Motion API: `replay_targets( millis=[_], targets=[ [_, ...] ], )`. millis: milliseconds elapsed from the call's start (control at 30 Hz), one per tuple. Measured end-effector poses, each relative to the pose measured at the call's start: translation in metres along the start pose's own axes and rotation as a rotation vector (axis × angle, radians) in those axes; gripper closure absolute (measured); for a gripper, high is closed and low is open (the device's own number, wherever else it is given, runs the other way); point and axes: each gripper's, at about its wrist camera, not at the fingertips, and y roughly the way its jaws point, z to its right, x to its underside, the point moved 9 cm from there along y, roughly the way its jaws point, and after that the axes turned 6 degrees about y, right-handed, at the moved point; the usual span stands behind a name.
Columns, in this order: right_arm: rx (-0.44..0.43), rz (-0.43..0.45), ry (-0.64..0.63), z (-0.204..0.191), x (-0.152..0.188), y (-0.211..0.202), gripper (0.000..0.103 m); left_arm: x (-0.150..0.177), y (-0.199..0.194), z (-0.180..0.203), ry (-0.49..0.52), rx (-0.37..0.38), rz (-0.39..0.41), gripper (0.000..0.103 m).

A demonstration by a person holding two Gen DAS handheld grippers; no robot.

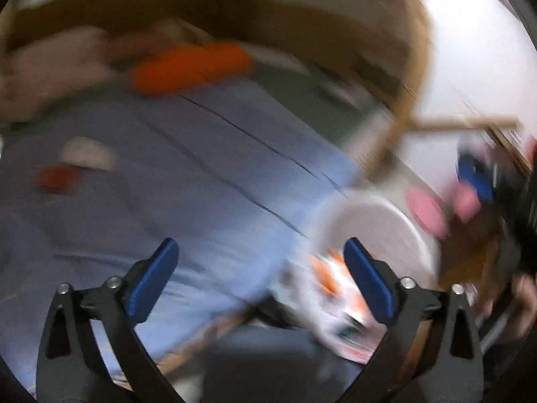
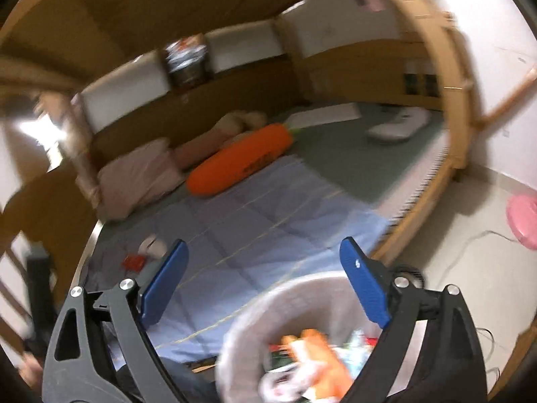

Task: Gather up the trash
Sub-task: 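Move both open tools back over the red box and paper cup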

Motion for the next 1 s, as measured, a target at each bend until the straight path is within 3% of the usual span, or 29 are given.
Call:
replay_targets(
  millis=[133, 200, 300, 467, 533, 600, 667, 767, 867, 1000],
  targets=[
    [-0.077, -0.048, -0.116, -0.074, 0.023, 0.038, 0.013, -0.008, -0.059, -0.113, -0.086, -0.354, 0.142, 0.003],
    [-0.126, -0.087, -0.134, -0.113, 0.03, 0.065, 0.012, -0.009, -0.073, -0.151, -0.13, -0.461, 0.165, 0.003],
    [-0.18, -0.105, -0.171, -0.177, 0.035, 0.102, 0.01, 0.002, -0.088, -0.198, -0.225, -0.562, 0.192, 0.003],
    [-0.234, -0.145, -0.214, -0.254, 0.045, 0.162, 0.009, 0.038, -0.08, -0.233, -0.339, -0.566, 0.172, 0.003],
    [-0.223, -0.11, -0.24, -0.266, 0.049, 0.181, 0.009, 0.05, -0.072, -0.237, -0.349, -0.588, 0.149, 0.003],
    [-0.189, -0.089, -0.267, -0.271, 0.063, 0.196, 0.009, 0.057, -0.059, -0.237, -0.346, -0.581, 0.092, 0.003],
    [-0.149, -0.199, -0.291, -0.271, 0.083, 0.215, 0.009, 0.055, -0.056, -0.235, -0.332, -0.576, 0.097, 0.003],
    [-0.152, -0.179, -0.227, -0.267, 0.075, 0.218, 0.009, 0.051, -0.05, -0.236, -0.289, -0.583, 0.09, 0.003],
    [-0.131, -0.232, -0.219, -0.264, 0.083, 0.23, 0.009, 0.049, -0.043, -0.238, -0.294, -0.572, 0.086, 0.003],
    [-0.134, -0.234, -0.234, -0.265, 0.086, 0.234, 0.009, 0.049, -0.037, -0.239, -0.287, -0.569, 0.071, 0.003]
  ],
)
